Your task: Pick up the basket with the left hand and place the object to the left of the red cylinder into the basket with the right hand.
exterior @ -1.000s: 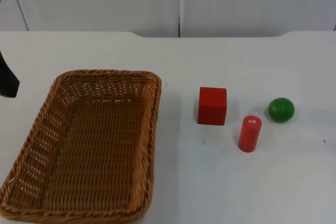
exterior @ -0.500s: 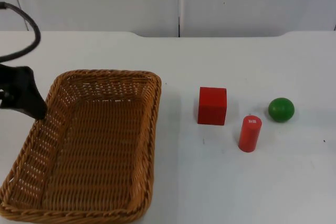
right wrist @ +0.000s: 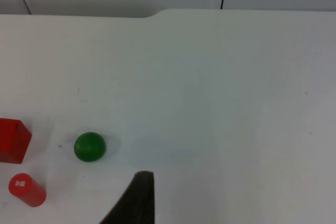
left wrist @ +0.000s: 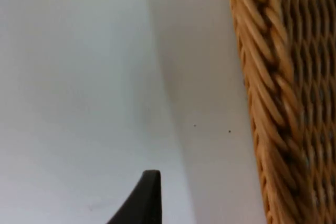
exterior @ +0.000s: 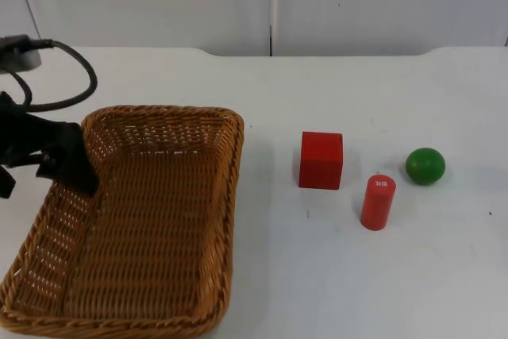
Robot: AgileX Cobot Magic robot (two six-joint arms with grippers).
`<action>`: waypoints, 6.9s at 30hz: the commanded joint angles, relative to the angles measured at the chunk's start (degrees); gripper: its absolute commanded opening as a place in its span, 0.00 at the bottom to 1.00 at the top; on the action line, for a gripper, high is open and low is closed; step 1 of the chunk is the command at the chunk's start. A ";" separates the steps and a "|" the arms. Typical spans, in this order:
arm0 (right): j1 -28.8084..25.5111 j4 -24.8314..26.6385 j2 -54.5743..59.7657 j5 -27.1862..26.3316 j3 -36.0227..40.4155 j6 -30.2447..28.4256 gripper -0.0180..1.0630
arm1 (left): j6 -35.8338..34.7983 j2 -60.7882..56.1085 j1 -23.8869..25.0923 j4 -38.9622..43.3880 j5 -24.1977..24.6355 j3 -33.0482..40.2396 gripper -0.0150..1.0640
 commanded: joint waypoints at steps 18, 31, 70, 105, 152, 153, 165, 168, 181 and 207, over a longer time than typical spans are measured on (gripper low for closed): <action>-0.35 0.00 0.07 -0.30 -0.43 -0.03 0.99 | 3.29 10.51 -2.09 -4.23 -2.99 -2.34 0.99; -0.35 0.00 0.07 -0.30 -0.43 -0.03 0.99 | 3.29 10.51 -2.09 -5.94 -2.61 -2.34 0.42; -0.35 -0.11 0.07 -0.97 -0.31 -0.03 0.99 | -16.39 -10.84 -1.88 -1.01 17.75 -2.34 0.01; -0.35 -0.11 0.07 -0.96 -0.41 -0.16 0.99 | -16.66 -11.43 -1.88 2.19 17.79 -2.34 0.01; 9.13 25.42 56.44 -1.73 -32.91 -38.60 0.99 | -16.89 -11.43 -1.88 1.20 12.31 -2.34 0.01; 9.94 25.42 57.88 -1.89 -33.93 -39.70 0.99 | -17.03 -11.43 -1.88 1.08 12.32 -2.34 0.01; 16.29 25.42 73.11 -1.94 -45.12 -47.26 0.99 | -17.71 -11.43 -1.88 0.97 12.20 -2.34 0.01; 17.97 25.42 76.81 -1.71 -48.05 -50.21 0.99 | -17.83 -11.43 -1.88 0.97 12.20 -2.34 0.01; 23.09 25.21 84.17 -1.38 -50.45 -58.80 0.99 | -17.95 -11.43 -1.88 0.97 12.30 -2.34 0.01; 24.93 25.00 91.04 -3.73 -50.45 -61.44 0.95 | -17.95 -11.43 -1.88 0.96 12.89 -2.34 0.01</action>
